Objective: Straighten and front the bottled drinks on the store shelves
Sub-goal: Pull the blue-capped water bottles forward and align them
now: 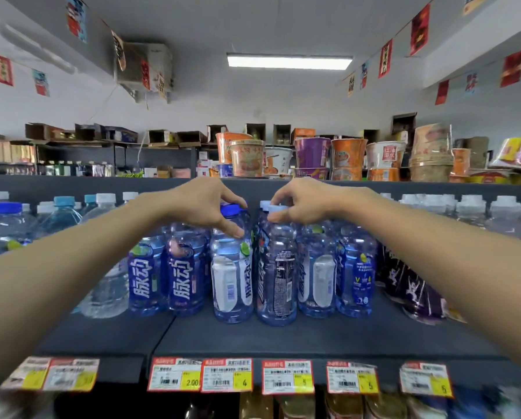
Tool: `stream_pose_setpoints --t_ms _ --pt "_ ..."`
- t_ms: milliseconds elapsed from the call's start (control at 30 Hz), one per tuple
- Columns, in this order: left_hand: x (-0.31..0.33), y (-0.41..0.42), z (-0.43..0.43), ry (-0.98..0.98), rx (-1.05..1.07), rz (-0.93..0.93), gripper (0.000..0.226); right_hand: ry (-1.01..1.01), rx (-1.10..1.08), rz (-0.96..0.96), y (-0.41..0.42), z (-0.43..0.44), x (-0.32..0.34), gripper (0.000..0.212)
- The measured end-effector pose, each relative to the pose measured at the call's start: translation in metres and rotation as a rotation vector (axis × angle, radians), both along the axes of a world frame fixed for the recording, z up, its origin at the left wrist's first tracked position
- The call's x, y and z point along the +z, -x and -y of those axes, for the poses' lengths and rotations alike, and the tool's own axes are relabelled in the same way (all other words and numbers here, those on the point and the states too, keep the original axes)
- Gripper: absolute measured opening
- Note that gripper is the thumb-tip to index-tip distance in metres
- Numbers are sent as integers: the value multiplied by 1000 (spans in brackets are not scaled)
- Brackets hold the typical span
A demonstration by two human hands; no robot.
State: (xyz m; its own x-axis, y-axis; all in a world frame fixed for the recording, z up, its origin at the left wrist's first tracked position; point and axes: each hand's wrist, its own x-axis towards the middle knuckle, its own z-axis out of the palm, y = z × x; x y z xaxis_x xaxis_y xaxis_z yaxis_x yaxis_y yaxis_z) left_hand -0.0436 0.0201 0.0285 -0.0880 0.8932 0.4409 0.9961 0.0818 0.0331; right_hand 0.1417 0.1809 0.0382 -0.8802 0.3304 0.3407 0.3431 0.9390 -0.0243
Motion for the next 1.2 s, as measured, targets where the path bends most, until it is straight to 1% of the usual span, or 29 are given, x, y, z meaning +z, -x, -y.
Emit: stream_pose_setpoints --t_ms 100,133,233,333,433,467,533,567,600,667,700,733,833,933,1067,1133,1200 --pt "4 5 15 41 6 26 68 45 48 12 -10 3 4 28" --pt "6 6 19 53 3 32 65 63 65 20 -13 5 5 23" --pt "12 6 31 95 -21 75 58 117 113 45 -22 8 7 18" --pt "16 7 38 139 -55 147 54 170 122 78 -26 15 8 25" --pt "15 2 39 176 -42 95 56 144 85 107 -24 22 9 31" --pt "14 -1 39 178 -29 67 60 112 54 118 -24 24 7 43" --pt "11 -5 39 186 -17 49 66 6 -16 161 -24 28 0 82" --pt "9 -5 39 194 -19 53 72 -49 -30 175 -23 28 -6 94" --pt "6 -6 38 205 -13 36 81 -97 -23 176 -22 28 -13 100" --pt "-4 -8 34 211 31 -50 104 -148 -3 150 -21 27 -22 99" --pt "-9 -8 32 199 45 -80 110 -152 -6 141 -21 27 -23 98" --pt "-14 -7 30 184 48 -82 111 -155 -20 145 -23 27 -22 96" --pt "-18 -4 29 169 38 -16 102 -174 -85 202 -31 25 -16 95" --pt "-20 -2 30 136 25 -82 95 -178 -97 213 -39 21 -15 97" --pt "-24 -4 30 130 8 -75 95 -190 -89 208 -41 19 -15 98" --pt "-21 -4 32 164 21 -64 94 -163 -104 222 -40 21 -10 100" --pt "-14 -6 33 171 13 -5 86 -113 -94 200 -35 23 -2 97"
